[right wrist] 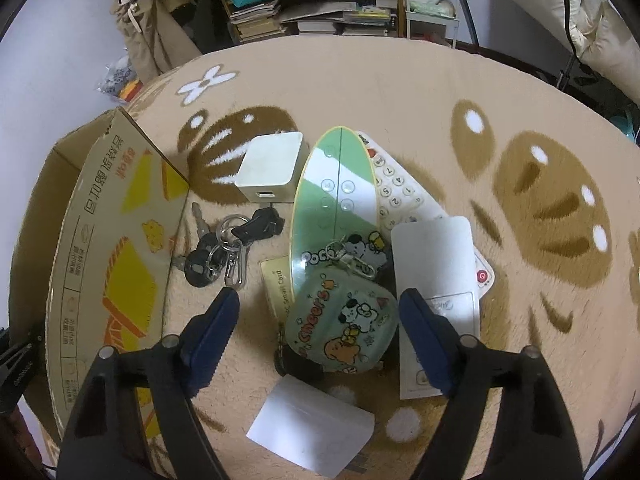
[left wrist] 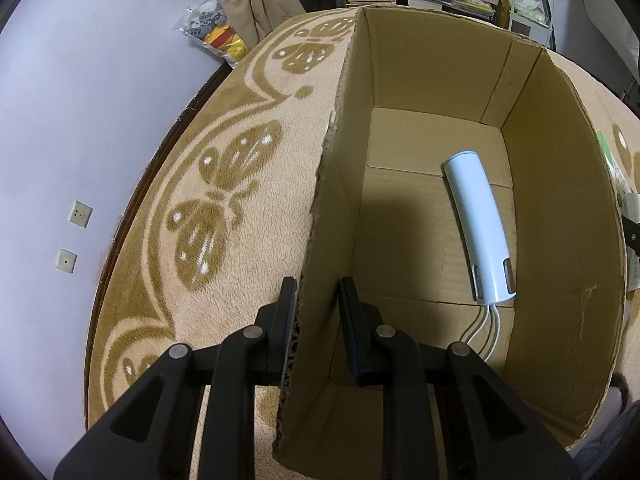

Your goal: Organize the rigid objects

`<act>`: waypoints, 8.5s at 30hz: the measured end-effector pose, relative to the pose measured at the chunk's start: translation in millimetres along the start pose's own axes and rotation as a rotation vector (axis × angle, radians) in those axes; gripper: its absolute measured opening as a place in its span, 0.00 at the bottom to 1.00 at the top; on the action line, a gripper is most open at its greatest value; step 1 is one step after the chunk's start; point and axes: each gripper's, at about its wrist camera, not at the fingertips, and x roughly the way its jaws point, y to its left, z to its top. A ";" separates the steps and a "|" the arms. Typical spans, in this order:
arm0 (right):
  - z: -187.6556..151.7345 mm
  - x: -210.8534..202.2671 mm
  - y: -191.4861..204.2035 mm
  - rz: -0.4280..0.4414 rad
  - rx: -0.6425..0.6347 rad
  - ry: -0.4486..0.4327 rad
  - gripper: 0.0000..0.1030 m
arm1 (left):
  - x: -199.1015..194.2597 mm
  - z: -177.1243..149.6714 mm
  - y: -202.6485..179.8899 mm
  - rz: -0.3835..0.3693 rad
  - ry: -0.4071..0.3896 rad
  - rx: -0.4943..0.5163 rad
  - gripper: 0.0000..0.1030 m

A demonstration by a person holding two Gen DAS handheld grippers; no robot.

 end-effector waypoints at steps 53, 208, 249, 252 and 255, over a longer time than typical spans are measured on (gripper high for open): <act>9.6 -1.9 20.5 0.011 0.013 -0.050 0.64 | -0.1 -1.8 -0.2 0.006 0.007 0.021 0.19; -55.3 -5.8 52.0 -0.008 -0.006 0.040 0.67 | -1.4 -2.0 0.3 0.016 0.012 0.051 0.20; 1.6 -88.9 111.5 0.205 -0.215 -0.571 0.63 | 0.7 -1.7 -3.2 0.022 0.020 0.052 0.20; -0.6 -89.4 119.9 0.255 -0.238 -0.569 0.63 | 0.6 -1.6 -2.8 0.022 0.020 0.052 0.20; -4.2 -82.7 128.5 0.275 -0.264 -0.547 0.63 | 0.7 -1.6 -3.0 0.021 0.020 0.051 0.20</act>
